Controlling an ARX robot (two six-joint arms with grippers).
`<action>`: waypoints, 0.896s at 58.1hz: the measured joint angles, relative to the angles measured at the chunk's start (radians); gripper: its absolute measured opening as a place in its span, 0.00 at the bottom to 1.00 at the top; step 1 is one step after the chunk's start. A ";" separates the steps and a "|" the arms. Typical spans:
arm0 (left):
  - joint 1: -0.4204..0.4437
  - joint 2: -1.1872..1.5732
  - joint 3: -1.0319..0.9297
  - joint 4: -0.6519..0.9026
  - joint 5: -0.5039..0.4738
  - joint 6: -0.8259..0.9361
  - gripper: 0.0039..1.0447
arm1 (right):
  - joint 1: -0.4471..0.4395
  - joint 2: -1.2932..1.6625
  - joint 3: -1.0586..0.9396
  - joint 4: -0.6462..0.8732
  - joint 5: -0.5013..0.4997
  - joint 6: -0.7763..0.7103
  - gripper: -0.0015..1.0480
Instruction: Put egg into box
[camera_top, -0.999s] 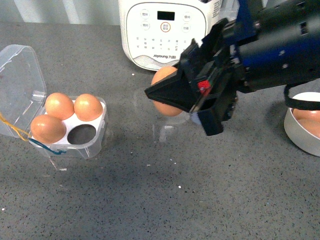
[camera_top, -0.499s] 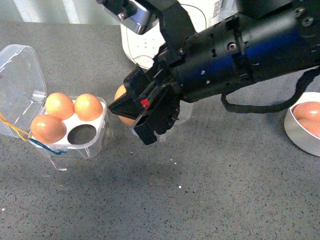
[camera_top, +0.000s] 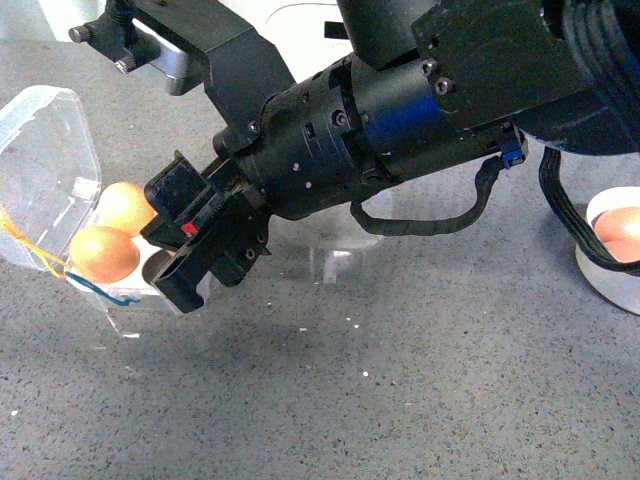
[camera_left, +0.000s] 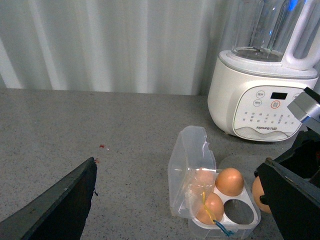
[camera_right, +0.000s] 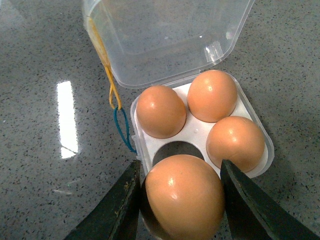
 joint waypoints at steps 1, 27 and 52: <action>0.000 0.000 0.000 0.000 0.000 0.000 0.94 | 0.001 0.003 0.002 0.000 0.005 0.001 0.38; 0.000 0.000 0.000 0.000 0.000 0.000 0.94 | 0.028 0.072 0.056 0.029 0.014 0.101 0.38; 0.000 0.000 0.000 0.000 0.000 0.000 0.94 | 0.035 0.069 0.033 0.096 0.028 0.163 0.78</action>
